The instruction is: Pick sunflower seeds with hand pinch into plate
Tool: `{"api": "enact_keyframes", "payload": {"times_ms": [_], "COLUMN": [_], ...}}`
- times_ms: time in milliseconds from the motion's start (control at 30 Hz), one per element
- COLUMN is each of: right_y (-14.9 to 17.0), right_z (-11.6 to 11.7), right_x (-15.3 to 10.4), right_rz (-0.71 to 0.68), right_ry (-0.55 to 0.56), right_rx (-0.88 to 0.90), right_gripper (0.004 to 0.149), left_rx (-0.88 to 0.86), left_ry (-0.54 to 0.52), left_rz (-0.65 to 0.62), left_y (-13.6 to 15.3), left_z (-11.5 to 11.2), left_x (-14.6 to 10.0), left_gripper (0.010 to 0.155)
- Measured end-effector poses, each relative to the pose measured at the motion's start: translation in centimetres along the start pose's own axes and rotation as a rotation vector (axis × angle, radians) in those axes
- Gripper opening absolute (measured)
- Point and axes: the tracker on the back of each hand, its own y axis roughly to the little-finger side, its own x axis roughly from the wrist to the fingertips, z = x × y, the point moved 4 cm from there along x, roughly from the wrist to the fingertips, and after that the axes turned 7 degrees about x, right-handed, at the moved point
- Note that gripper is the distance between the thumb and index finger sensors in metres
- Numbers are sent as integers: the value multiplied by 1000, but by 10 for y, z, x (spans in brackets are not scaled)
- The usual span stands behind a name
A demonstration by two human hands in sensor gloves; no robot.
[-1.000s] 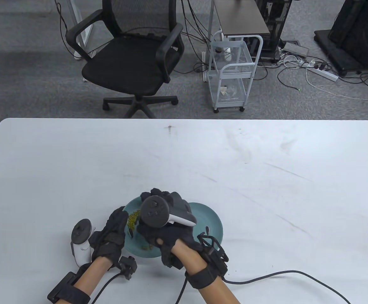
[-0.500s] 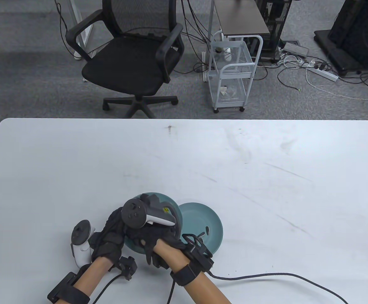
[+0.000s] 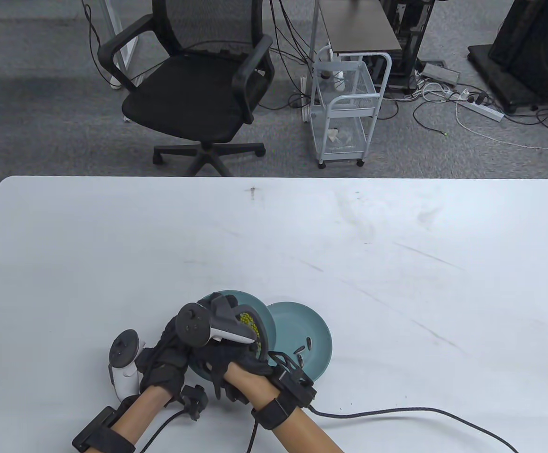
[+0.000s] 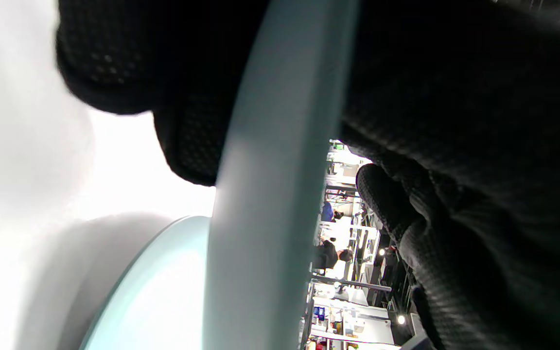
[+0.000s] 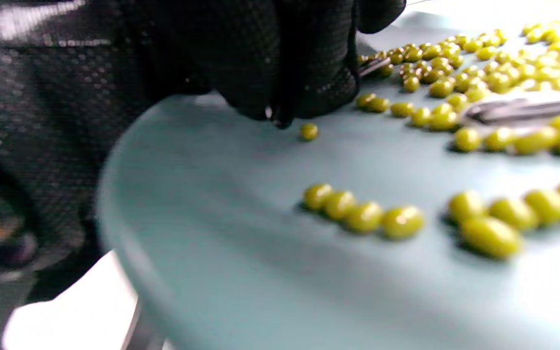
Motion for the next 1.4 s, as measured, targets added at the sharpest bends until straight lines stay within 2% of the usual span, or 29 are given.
{"api": "enact_keyframes", "payload": {"times_ms": [867,1400], "right_y": [-2,-2], "right_z": [0,-1], "right_x": [-2,-5], "right_rz": [-6,-27], "right_ry": [3,51], "right_rx": [-35,-75], "right_gripper": [35,35], "left_rx": [36,24], "left_ry": [1,11], "left_rz": [-16,-10], "left_y": [-3,-1], "left_z": [-1,-1], "left_x": [0,1], "left_gripper": [50,51]}}
